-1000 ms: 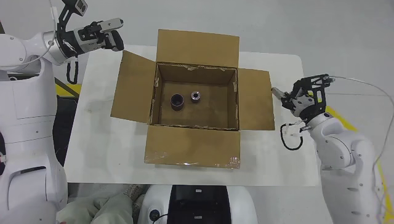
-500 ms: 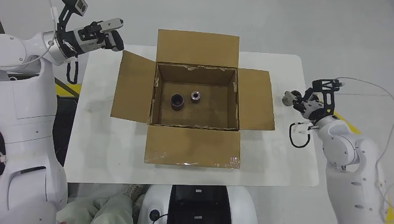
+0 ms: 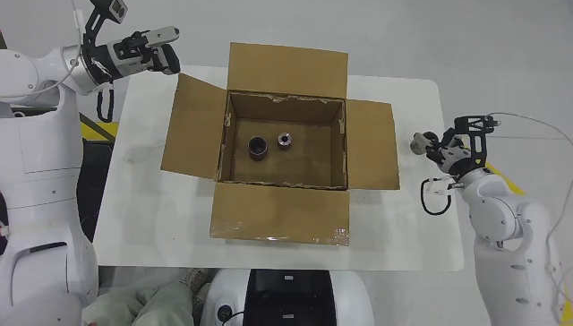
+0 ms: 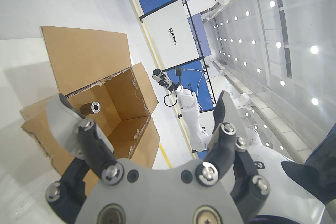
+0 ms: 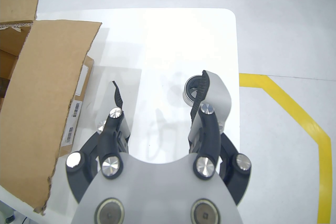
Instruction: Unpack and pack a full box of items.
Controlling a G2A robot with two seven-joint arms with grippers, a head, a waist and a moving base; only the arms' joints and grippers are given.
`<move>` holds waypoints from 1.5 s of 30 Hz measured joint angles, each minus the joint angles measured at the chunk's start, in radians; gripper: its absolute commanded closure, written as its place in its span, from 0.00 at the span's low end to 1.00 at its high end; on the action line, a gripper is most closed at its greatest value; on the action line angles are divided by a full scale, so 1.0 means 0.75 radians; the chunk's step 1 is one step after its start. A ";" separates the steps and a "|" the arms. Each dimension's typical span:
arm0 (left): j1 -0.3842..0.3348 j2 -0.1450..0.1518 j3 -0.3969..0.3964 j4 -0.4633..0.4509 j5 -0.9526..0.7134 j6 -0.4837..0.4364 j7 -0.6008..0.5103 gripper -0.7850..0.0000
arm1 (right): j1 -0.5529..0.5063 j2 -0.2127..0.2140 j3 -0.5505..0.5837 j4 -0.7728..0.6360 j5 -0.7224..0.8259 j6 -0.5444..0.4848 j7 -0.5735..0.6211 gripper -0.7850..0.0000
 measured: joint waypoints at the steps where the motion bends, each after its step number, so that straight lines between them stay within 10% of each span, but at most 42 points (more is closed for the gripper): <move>1: 0.000 0.000 0.000 0.000 0.000 0.000 0.000 0.00 | 0.000 0.000 0.000 0.001 0.000 0.000 -0.001 0.16; 45: 0.000 0.000 0.000 0.000 0.000 0.000 0.000 0.00 | 0.405 0.014 -0.188 0.672 -0.075 0.212 0.032 0.24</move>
